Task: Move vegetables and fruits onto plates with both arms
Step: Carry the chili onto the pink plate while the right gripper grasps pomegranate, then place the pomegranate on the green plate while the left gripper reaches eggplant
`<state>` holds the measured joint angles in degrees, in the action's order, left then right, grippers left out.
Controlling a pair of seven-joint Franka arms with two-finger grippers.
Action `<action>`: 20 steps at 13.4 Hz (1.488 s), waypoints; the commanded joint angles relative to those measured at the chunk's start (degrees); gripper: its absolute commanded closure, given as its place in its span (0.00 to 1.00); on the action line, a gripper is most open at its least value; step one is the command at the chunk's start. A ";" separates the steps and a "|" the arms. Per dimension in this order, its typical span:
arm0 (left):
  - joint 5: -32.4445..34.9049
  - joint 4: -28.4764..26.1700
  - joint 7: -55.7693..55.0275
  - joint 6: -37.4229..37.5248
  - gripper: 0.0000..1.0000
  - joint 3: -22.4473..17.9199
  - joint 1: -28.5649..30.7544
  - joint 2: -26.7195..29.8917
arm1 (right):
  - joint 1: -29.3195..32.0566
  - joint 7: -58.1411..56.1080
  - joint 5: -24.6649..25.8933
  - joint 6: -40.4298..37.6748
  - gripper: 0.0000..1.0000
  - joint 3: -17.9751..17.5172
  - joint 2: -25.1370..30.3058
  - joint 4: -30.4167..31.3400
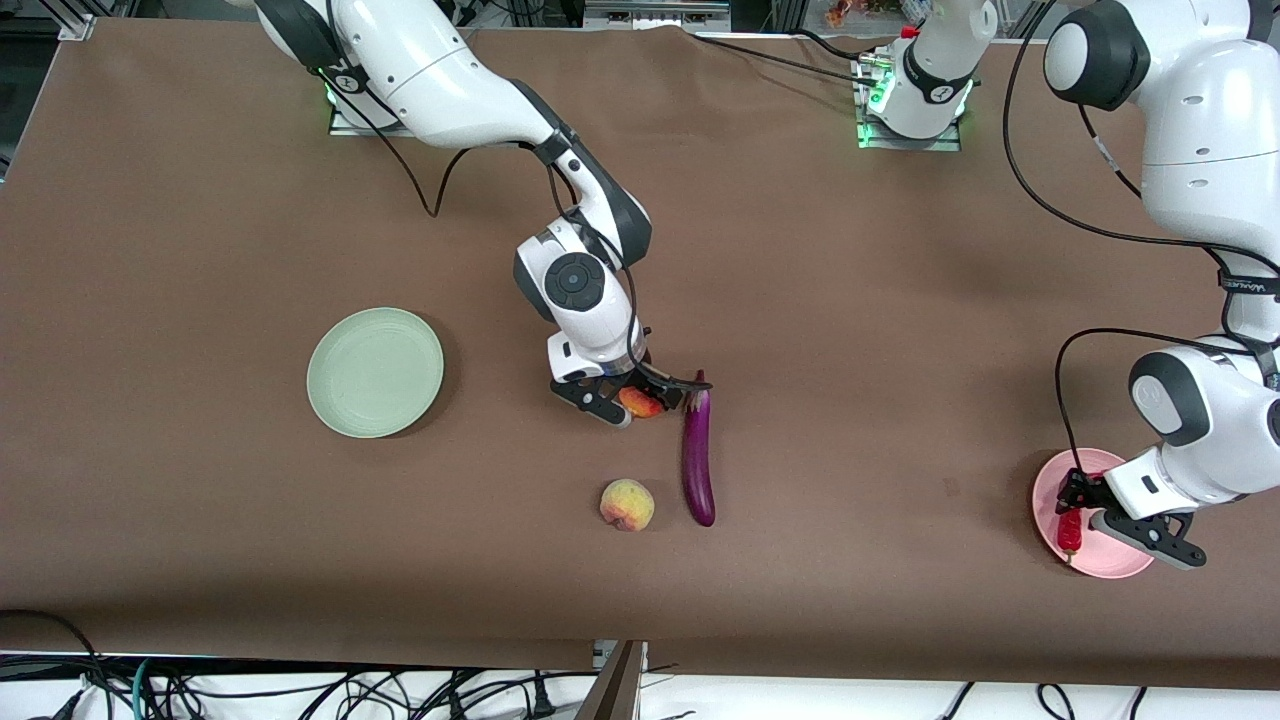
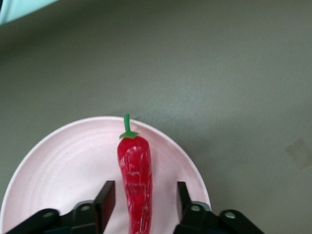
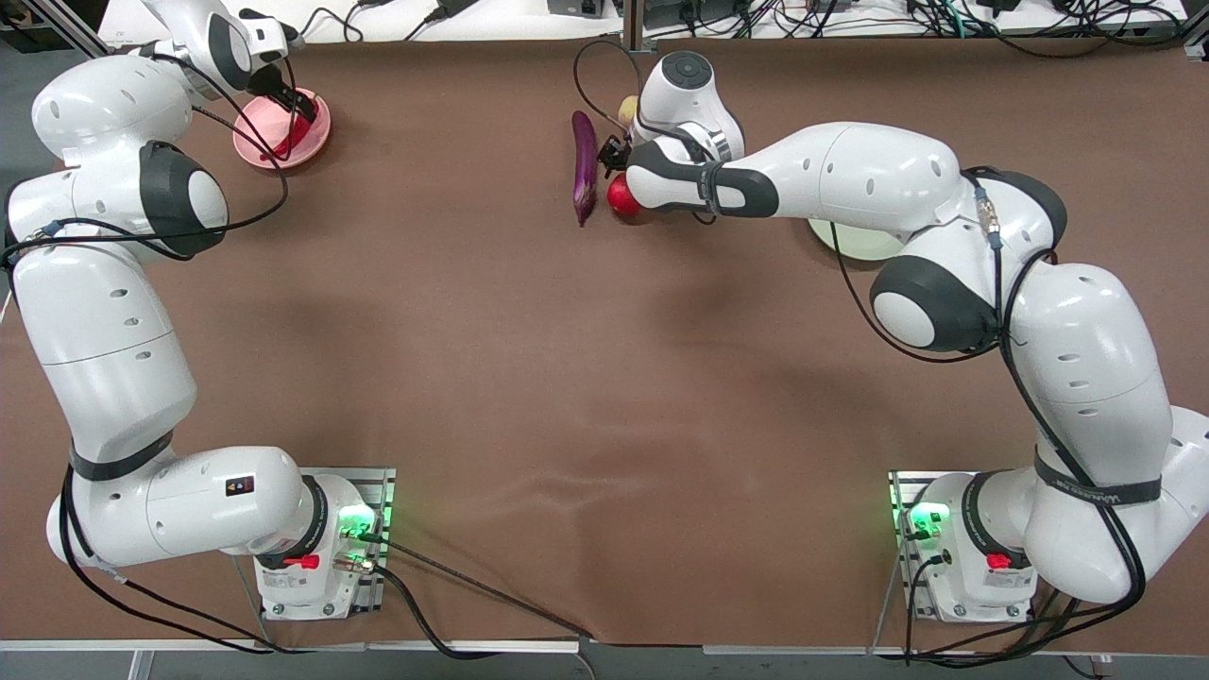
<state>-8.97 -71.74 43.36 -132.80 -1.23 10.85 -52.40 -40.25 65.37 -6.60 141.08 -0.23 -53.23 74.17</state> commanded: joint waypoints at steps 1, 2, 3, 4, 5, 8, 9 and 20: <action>-1.57 1.16 0.68 4.64 0.00 1.75 -0.04 1.33 | 0.00 0.46 1.06 1.22 0.20 0.23 -0.30 0.01; -1.57 2.21 -1.41 6.66 0.00 2.28 -0.91 1.94 | 0.09 -0.06 1.15 1.05 0.40 0.23 -0.03 0.01; -1.57 2.39 -4.83 8.50 0.00 2.37 -2.40 2.12 | 0.26 -0.24 1.24 0.87 0.63 0.31 0.14 0.01; -1.49 2.31 -8.78 9.04 0.00 2.64 -3.80 2.12 | 0.79 -0.33 0.81 -0.52 0.83 0.31 0.49 -0.07; -1.49 2.22 -12.47 9.14 0.00 3.42 -5.38 2.12 | 2.10 -0.85 1.32 -4.11 0.96 0.31 1.28 -0.16; -1.66 1.34 -20.31 9.14 0.00 7.19 -7.86 1.95 | 3.16 -9.79 2.03 -13.69 1.00 0.92 4.88 0.01; -2.53 1.25 -22.94 9.23 0.00 9.04 -7.86 1.86 | 3.86 -13.39 2.03 -16.77 1.00 1.80 6.28 0.01; -2.28 -0.33 -58.63 3.88 0.00 13.01 -25.69 -0.42 | 6.68 -59.99 1.77 -29.21 0.48 22.54 15.79 15.91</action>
<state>-10.52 -72.15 -11.81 -126.99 12.87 -12.64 -52.25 -32.78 9.80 -5.16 108.09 20.74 -39.81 84.66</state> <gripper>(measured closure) 0.000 0.194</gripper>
